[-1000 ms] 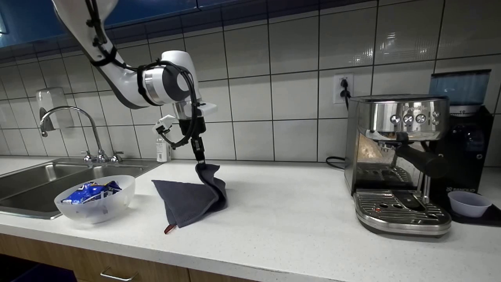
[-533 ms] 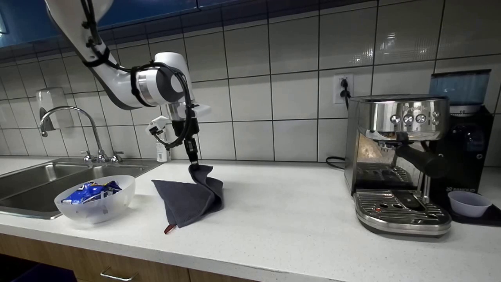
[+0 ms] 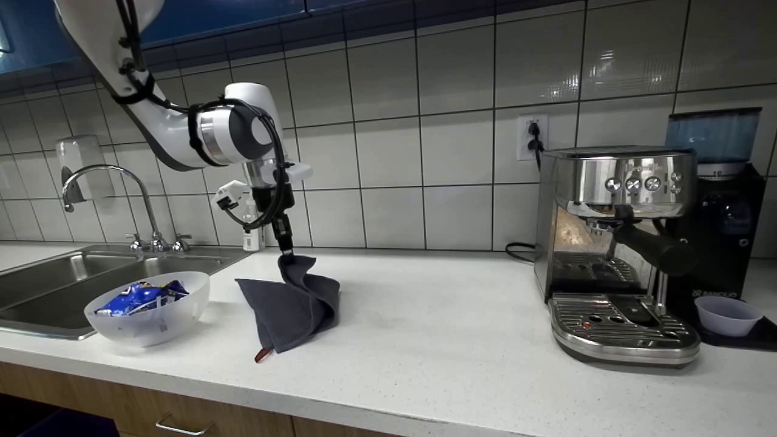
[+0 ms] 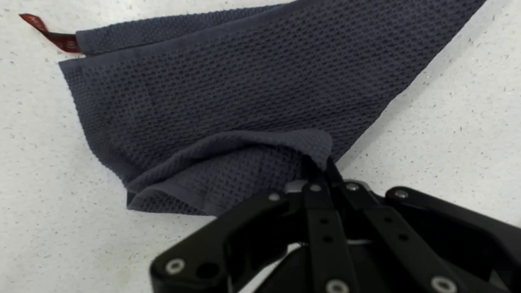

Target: Fold the grey towel twice in a triangular shape

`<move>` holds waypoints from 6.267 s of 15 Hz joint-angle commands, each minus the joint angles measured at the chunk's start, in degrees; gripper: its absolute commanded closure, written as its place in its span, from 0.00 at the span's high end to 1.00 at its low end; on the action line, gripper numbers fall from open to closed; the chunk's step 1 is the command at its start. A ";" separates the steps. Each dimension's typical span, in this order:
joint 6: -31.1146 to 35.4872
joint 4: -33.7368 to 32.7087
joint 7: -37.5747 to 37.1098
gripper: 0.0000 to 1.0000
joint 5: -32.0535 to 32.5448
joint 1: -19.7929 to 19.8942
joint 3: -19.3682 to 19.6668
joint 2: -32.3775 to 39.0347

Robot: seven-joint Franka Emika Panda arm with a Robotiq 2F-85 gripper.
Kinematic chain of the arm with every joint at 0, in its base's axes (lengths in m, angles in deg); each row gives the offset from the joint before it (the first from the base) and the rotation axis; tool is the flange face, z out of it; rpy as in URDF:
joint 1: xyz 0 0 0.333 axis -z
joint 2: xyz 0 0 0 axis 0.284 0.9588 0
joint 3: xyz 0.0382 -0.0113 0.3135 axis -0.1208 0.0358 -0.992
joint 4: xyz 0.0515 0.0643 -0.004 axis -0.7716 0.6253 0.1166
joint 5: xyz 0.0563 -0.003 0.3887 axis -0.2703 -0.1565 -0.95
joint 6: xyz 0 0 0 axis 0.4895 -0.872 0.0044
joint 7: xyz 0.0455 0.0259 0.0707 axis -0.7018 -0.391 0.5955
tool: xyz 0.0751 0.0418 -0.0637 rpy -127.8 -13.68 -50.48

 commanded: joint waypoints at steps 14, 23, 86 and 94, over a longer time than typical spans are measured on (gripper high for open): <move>-0.52 -2.10 -0.45 0.01 -0.47 -2.60 -3.13 0.48; -1.15 -5.39 -0.87 0.01 -0.60 -4.23 -4.21 2.72; 0.33 18.95 22.65 1.00 -2.90 7.31 -0.28 -22.20; -0.09 23.15 25.85 1.00 -3.41 8.82 -1.67 -26.20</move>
